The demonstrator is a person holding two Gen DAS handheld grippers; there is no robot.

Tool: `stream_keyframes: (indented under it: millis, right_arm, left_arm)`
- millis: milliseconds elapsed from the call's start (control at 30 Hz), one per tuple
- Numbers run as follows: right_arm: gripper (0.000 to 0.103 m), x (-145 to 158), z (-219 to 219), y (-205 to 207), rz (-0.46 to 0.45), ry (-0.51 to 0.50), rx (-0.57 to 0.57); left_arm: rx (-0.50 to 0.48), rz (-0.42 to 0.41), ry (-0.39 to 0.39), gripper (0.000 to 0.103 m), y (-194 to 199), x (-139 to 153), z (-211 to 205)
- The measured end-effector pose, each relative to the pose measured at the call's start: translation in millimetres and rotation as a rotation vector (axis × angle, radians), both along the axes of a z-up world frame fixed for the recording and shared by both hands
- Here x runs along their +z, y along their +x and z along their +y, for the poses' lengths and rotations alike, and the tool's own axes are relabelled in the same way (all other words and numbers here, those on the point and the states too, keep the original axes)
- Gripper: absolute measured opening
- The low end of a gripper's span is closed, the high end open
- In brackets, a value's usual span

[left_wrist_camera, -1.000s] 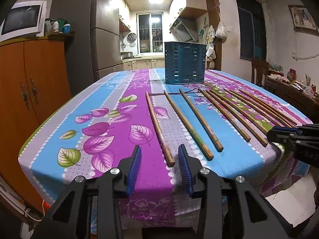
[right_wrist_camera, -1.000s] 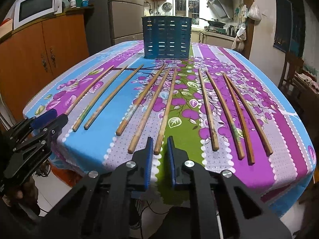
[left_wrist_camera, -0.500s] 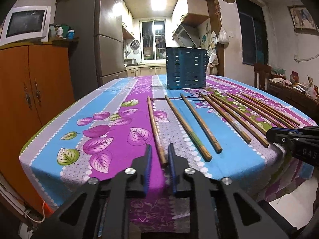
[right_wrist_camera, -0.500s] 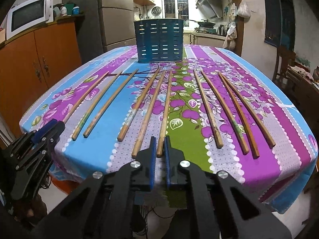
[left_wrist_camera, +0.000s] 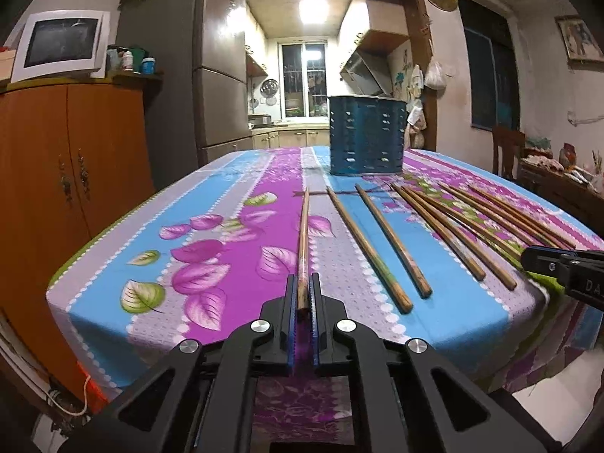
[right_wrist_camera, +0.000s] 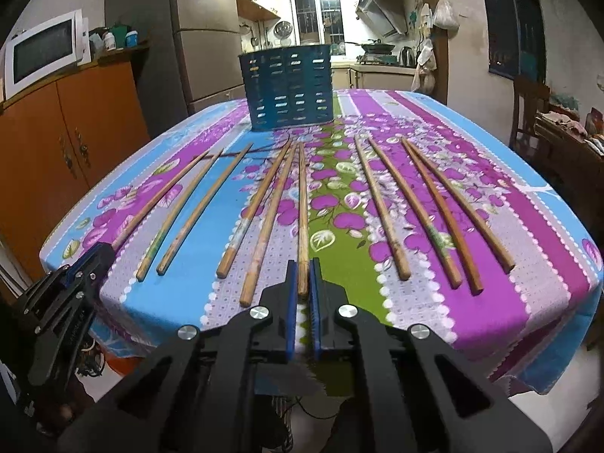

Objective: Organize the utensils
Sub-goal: 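Lower the right tool and close it on one chopstick while the left tool grasps another, then lift the right tool's chopstick over the blue holder while the left tool carries its chopstick there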

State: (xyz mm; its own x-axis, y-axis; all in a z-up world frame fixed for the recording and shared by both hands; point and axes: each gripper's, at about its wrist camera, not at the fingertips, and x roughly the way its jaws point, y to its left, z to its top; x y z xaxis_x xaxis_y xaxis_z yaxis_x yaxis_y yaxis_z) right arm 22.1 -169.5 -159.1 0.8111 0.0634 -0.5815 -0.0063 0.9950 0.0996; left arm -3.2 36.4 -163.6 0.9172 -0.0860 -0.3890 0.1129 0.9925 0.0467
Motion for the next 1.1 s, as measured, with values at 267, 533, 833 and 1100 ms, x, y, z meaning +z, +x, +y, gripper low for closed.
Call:
stream_keyframes:
  millis: [267,533,833,1100]
  right_arm:
    - [0.005,25.8,-7.6,-8.5,-0.089,-0.044,-0.011]
    - [0.004,61.8,-9.2,-16.7,-0.197,-0.101,0.012]
    - [0.004,105.4,-11.2,-9.0,-0.294,-0.131,0.053]
    - [0.004,139.0,-17.8,13.8,-0.325,-0.11,0.095]
  left_arm:
    - [0.042,-0.076,-0.026,0.007,-4.6,37.2,17.0]
    - [0.02,-0.144,-0.031,0.007,-9.3,82.7,23.2]
    - [0.003,-0.161,-0.096,0.007,4.4,127.4,36.6]
    - [-0.057,-0.119,-0.127,0.007,26.9,159.7,41.5]
